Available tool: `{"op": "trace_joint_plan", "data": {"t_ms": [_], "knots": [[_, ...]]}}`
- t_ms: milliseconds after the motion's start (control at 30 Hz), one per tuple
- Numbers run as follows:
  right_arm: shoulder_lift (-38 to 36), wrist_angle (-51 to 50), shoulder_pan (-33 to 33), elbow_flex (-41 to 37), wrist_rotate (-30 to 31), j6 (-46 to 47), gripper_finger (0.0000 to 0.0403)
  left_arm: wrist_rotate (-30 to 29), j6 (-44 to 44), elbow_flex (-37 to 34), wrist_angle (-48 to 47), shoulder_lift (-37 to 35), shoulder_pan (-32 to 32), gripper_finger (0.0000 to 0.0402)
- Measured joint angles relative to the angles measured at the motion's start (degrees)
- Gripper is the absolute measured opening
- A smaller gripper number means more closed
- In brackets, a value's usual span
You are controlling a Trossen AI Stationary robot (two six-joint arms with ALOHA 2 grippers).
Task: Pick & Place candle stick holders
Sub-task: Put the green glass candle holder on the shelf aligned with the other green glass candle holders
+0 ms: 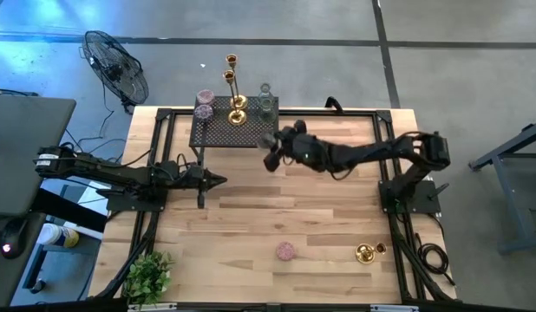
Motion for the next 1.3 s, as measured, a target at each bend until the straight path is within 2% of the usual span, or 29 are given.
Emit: {"op": "trace_joint_plan", "data": {"t_ms": [200,433,1100,1300], "knots": [[0.0,-0.74,-5.15,0.04,-5.75,-0.47,0.0148,0.02,0.0,0.0,-0.02,0.0,0.02,0.0003],[0.0,-0.49,-7.66,0.05,-8.83,-1.7,0.0135,0.07,0.0,0.0,0.0,0.0,0.02,0.0003],[2.89,2.57,-9.16,0.07,-8.58,-3.19,0.0147,-0.15,0.0,0.0,-0.48,0.0,0.0,0.0003],[3.3,3.03,-9.91,0.11,-11.09,-3.19,0.0149,-0.2,0.0,0.0,-0.46,0.01,0.01,0.0003]]}}
